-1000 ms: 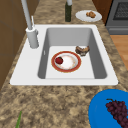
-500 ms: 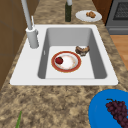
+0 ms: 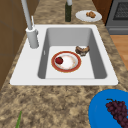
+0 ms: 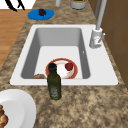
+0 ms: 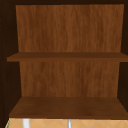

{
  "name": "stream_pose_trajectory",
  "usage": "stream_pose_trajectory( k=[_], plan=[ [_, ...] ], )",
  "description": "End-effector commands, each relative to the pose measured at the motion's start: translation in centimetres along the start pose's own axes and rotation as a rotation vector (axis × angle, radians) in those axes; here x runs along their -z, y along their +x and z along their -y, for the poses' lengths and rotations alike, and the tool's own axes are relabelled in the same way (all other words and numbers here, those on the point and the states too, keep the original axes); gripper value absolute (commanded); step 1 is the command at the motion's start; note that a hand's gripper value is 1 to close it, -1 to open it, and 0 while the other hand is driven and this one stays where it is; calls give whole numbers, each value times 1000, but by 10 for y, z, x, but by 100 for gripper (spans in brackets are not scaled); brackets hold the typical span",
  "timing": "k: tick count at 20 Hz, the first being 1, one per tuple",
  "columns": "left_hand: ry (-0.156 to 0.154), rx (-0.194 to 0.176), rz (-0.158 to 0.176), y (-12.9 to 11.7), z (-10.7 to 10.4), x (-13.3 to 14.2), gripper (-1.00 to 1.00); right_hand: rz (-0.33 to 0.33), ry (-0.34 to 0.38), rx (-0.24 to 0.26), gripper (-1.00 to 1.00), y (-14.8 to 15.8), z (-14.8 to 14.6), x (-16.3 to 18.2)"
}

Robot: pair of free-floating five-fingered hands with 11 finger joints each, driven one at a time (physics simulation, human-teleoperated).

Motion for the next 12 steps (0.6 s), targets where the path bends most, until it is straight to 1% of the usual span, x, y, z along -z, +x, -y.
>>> stream_pose_trajectory(
  k=[1,4,6,8,12],
  plan=[
    [0,0,0,0,0,0,0,-50,-38,-53,-100,-16,-7,3],
    [0,0,0,0,0,0,0,-95,-26,-124,-100,-20,-10,14],
    [0,0,0,0,0,0,0,-125,-29,-162,-100,-21,-10,19],
    [0,0,0,0,0,0,0,-156,-12,-194,-100,-25,-10,25],
    [0,0,0,0,0,0,0,-192,-1,-267,-100,-27,-9,37]
  ],
)
